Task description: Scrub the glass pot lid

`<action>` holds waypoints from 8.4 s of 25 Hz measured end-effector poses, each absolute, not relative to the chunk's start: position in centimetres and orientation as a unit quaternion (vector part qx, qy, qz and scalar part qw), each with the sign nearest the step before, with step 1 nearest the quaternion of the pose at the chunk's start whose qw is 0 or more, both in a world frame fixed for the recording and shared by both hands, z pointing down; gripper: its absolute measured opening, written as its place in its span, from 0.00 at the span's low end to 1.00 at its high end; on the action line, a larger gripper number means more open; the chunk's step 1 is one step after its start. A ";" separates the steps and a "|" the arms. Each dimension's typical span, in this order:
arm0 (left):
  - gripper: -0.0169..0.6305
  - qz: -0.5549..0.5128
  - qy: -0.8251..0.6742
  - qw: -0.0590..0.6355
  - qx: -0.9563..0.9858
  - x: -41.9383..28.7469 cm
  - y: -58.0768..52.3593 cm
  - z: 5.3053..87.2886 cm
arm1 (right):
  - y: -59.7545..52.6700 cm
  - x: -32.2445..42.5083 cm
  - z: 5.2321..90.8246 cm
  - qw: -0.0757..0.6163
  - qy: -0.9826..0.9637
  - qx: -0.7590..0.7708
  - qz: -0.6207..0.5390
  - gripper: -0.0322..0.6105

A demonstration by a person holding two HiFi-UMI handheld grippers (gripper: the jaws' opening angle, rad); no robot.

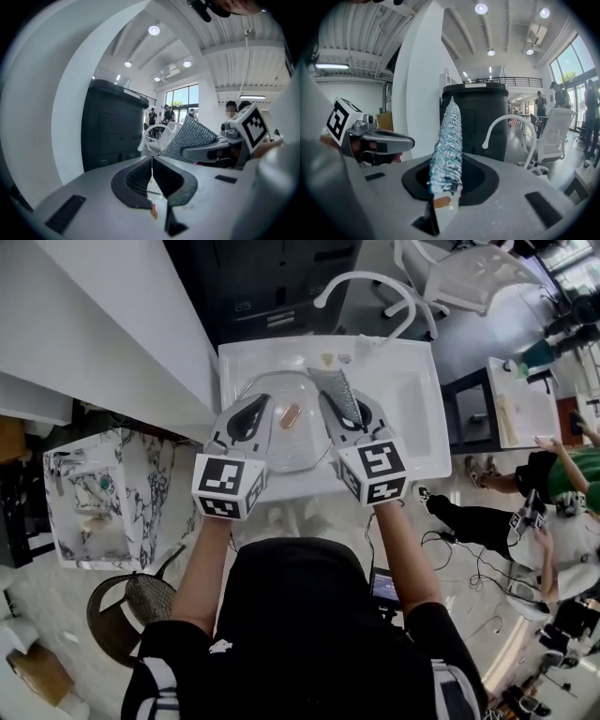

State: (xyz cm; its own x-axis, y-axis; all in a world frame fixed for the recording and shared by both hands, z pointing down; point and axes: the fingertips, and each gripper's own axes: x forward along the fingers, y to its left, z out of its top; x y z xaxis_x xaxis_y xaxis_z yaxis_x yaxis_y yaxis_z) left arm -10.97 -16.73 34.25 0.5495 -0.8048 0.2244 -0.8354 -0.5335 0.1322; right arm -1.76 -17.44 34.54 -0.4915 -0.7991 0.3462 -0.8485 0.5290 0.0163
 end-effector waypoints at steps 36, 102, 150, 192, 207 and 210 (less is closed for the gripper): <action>0.23 0.296 -0.320 0.185 0.881 -7.0 -18.6 52.7 | -23.1 1.7 50.4 0.272 -0.862 0.389 0.178 0.15; 0.48 0.479 -0.233 0.170 0.829 -9.2 -15.8 62.5 | -25.1 3.0 58.3 0.399 -0.866 0.297 0.044 0.16; 0.48 0.479 -0.238 0.172 0.827 -9.4 -15.8 62.4 | -17.4 1.6 58.6 0.360 -0.901 0.223 0.098 0.16; 0.48 0.478 -0.241 0.171 0.827 -9.2 -15.9 62.5 | -15.2 0.5 59.3 0.302 -0.916 0.119 0.235 0.16; 0.48 0.481 -0.243 0.172 0.825 -9.1 -15.9 62.6 | -19.8 2.5 59.8 0.301 -0.910 0.172 0.225 0.16; 0.48 0.481 -0.243 0.172 0.825 -9.1 -15.9 62.6 | -20.7 2.8 59.9 0.306 -0.907 0.184 0.222 0.16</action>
